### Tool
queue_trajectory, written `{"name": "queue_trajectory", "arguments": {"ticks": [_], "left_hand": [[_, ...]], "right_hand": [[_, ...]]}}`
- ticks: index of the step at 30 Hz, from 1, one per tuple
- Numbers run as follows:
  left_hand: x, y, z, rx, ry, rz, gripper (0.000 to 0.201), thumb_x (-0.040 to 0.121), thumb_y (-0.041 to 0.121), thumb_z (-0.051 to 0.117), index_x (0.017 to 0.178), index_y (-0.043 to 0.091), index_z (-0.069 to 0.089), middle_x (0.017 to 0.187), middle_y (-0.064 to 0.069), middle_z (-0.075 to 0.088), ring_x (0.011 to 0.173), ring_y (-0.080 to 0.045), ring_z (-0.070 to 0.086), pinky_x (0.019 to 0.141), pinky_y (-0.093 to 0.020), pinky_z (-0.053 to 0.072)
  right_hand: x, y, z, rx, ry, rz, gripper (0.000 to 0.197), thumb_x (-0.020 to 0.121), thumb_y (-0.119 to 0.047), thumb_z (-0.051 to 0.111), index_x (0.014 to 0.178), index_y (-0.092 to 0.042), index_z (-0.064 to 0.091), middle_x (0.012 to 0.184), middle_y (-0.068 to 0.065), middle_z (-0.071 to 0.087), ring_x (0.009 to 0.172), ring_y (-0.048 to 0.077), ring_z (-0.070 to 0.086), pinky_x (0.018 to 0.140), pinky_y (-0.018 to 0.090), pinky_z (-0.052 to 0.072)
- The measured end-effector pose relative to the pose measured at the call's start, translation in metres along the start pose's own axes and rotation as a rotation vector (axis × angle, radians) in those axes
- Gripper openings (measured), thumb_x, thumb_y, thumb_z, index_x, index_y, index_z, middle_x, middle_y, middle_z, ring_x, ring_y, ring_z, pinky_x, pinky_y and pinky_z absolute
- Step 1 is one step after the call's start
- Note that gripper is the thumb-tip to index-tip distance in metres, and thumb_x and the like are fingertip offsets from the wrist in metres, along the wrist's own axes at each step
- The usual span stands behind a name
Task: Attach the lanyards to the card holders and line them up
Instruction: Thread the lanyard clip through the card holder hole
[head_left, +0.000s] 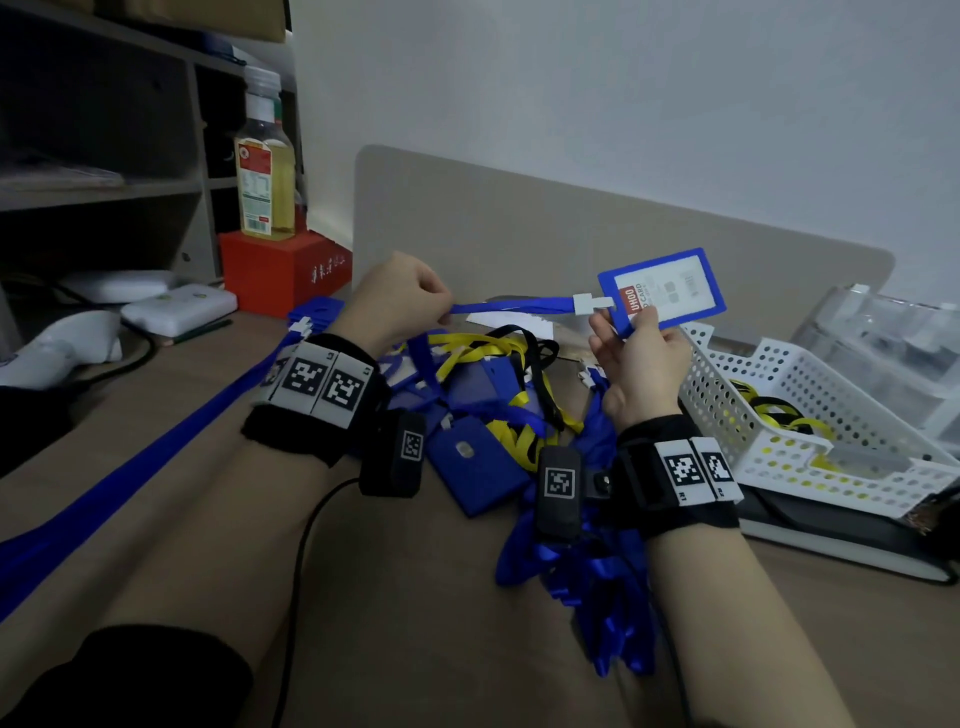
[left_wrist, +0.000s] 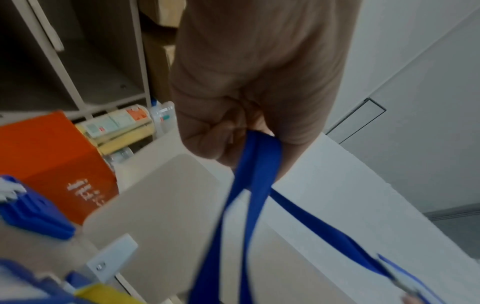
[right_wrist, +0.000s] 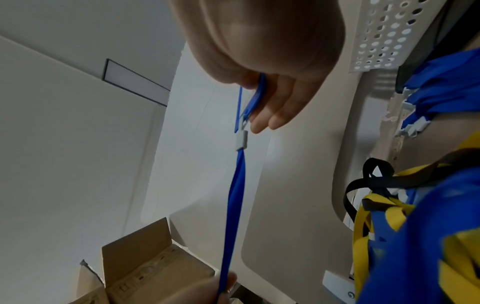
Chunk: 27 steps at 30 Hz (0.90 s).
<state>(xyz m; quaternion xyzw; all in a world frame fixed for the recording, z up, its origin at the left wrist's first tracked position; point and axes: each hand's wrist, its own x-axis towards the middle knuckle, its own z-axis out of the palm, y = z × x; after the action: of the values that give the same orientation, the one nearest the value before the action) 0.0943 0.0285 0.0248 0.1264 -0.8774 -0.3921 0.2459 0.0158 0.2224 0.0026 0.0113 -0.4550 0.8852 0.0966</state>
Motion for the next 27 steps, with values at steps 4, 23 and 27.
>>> {"name": "queue_trajectory", "arguments": {"ticks": [4,23,27], "left_hand": [[0.007,-0.012,-0.007,-0.016,0.076,0.002,0.017,0.09,0.016,0.06,0.078,0.013,0.071,0.084,-0.005,0.071,0.086,-0.021,0.065,0.08,-0.035,0.051],[-0.018,0.024,0.044,-0.369,-0.45,0.052,0.035,0.101,0.032,0.044,0.094,0.005,0.065,0.073,-0.005,0.065,0.059,-0.005,0.061,0.054,-0.012,0.046],[-0.017,0.024,0.037,-0.522,-0.473,0.062,0.035,0.101,0.024,0.045,0.075,0.007,0.061,0.053,0.002,0.044,0.044,-0.009,0.041,0.049,-0.021,0.042]], "right_hand": [[0.001,0.001,-0.001,0.034,0.025,0.02,0.006,0.099,-0.013,0.042,0.094,-0.011,0.045,0.105,0.017,0.067,0.072,0.018,0.072,0.057,0.025,0.056],[-0.019,-0.003,0.017,-0.018,-0.373,0.144,0.028,0.104,-0.018,0.037,0.126,-0.004,0.044,0.096,0.013,0.069,0.075,0.02,0.072,0.069,0.03,0.06],[-0.011,-0.004,0.013,-0.008,-0.271,0.118,0.028,0.103,-0.017,0.04,0.126,-0.003,0.045,0.093,0.01,0.067,0.07,0.017,0.071,0.07,0.029,0.06]]}}
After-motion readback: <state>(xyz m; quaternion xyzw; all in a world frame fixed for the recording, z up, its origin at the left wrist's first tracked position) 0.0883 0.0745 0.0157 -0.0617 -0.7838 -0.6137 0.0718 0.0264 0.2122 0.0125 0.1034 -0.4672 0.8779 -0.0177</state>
